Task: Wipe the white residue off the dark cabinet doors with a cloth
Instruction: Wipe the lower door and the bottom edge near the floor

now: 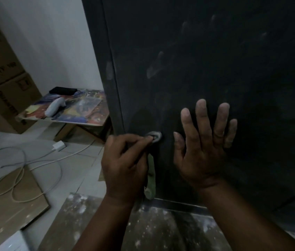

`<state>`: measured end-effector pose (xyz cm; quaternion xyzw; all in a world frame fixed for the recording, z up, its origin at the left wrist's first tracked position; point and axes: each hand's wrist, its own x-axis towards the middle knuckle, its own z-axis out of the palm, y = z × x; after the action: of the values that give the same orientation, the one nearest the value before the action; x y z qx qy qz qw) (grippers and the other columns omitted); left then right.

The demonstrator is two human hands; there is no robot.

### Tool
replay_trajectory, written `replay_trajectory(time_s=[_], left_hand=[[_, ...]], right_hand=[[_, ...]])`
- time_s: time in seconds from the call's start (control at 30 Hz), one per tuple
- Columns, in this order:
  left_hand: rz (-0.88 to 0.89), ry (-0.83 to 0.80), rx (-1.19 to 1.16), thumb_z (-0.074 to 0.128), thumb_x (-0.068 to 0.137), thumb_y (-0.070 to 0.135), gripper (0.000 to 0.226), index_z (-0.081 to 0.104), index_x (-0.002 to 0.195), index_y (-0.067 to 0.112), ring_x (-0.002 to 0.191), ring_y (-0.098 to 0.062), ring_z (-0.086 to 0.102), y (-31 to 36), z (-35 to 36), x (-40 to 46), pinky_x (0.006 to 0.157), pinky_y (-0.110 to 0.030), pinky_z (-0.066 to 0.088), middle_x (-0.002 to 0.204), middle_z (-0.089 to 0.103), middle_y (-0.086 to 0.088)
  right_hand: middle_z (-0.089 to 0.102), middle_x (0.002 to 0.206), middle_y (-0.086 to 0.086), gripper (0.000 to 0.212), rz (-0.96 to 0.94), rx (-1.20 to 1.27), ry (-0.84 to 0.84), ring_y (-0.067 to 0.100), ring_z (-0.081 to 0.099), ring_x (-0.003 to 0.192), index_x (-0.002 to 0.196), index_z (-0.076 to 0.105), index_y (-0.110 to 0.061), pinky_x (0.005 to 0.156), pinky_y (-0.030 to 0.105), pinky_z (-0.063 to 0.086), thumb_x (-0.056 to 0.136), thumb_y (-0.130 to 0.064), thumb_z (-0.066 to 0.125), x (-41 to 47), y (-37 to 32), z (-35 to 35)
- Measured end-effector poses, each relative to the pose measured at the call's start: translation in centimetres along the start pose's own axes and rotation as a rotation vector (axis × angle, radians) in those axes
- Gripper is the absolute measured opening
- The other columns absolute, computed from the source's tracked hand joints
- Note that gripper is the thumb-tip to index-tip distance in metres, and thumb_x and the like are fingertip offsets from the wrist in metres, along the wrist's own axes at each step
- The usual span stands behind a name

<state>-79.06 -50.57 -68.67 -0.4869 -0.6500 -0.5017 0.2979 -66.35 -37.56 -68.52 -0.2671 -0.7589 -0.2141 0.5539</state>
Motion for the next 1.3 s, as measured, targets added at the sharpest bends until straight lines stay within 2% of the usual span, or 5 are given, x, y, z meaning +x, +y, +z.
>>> replay_trajectory(time_s=[0.43, 0.63, 0.9, 1.03, 1.3], left_hand=[[0.079, 0.152, -0.057, 0.080, 0.089, 0.001, 0.017, 0.082, 0.104, 0.010, 0.084, -0.028, 0.060, 1.4, 0.7, 3.7, 0.077, -0.028, 0.043, 0.096, 0.071, -0.009], [-0.170, 0.171, 0.011, 0.083, 0.086, -0.002, 0.017, 0.080, 0.100, 0.008, 0.081, -0.029, 0.063, -1.5, -1.0, 0.0, 0.078, -0.026, 0.044, 0.093, 0.073, -0.007], [-0.191, 0.189, -0.014, 0.080, 0.089, 0.003, 0.016, 0.079, 0.103, 0.010, 0.085, -0.018, 0.063, -1.0, -0.2, -0.7, 0.078, -0.023, 0.049, 0.099, 0.069, 0.003], [-0.355, 0.068, 0.022, 0.082, 0.086, 0.006, 0.028, 0.072, 0.097, 0.029, 0.081, -0.002, 0.058, -0.9, -0.4, -3.9, 0.075, -0.012, 0.046, 0.094, 0.066, 0.015], [-0.714, -0.065, -0.282, 0.085, 0.080, 0.025, 0.020, 0.078, 0.080, 0.044, 0.071, -0.003, 0.067, 0.7, -2.4, -1.3, 0.065, -0.020, 0.053, 0.082, 0.075, 0.022]], right_hand=[[0.022, 0.167, 0.003, 0.056, -0.057, -0.057, 0.074, 0.033, 0.010, 0.158, 0.156, 0.036, -0.019, 0.127, 0.051, 0.009, 0.103, -0.033, 0.046, -0.7, 0.1, 0.9], [0.021, 0.166, 0.002, 0.056, -0.049, -0.086, 0.073, 0.030, 0.006, 0.158, 0.155, 0.035, -0.019, 0.126, 0.049, 0.009, 0.102, -0.031, 0.047, -0.6, -0.1, 0.8], [0.007, 0.172, 0.001, 0.061, -0.049, -0.087, 0.029, 0.030, 0.005, 0.159, 0.160, 0.028, -0.020, 0.128, 0.048, 0.007, 0.103, -0.032, 0.046, -1.0, -0.2, 0.8], [0.003, 0.173, -0.002, 0.058, 0.042, 0.014, -0.106, 0.029, 0.000, 0.159, 0.158, 0.031, -0.023, 0.128, 0.049, 0.002, 0.104, -0.033, 0.051, -2.9, -2.1, 0.0], [0.055, 0.148, -0.004, 0.053, 0.303, 0.528, -0.288, 0.013, 0.051, 0.136, 0.149, 0.048, -0.017, 0.107, 0.042, 0.044, 0.102, -0.041, 0.056, -8.0, -7.4, -2.9]])
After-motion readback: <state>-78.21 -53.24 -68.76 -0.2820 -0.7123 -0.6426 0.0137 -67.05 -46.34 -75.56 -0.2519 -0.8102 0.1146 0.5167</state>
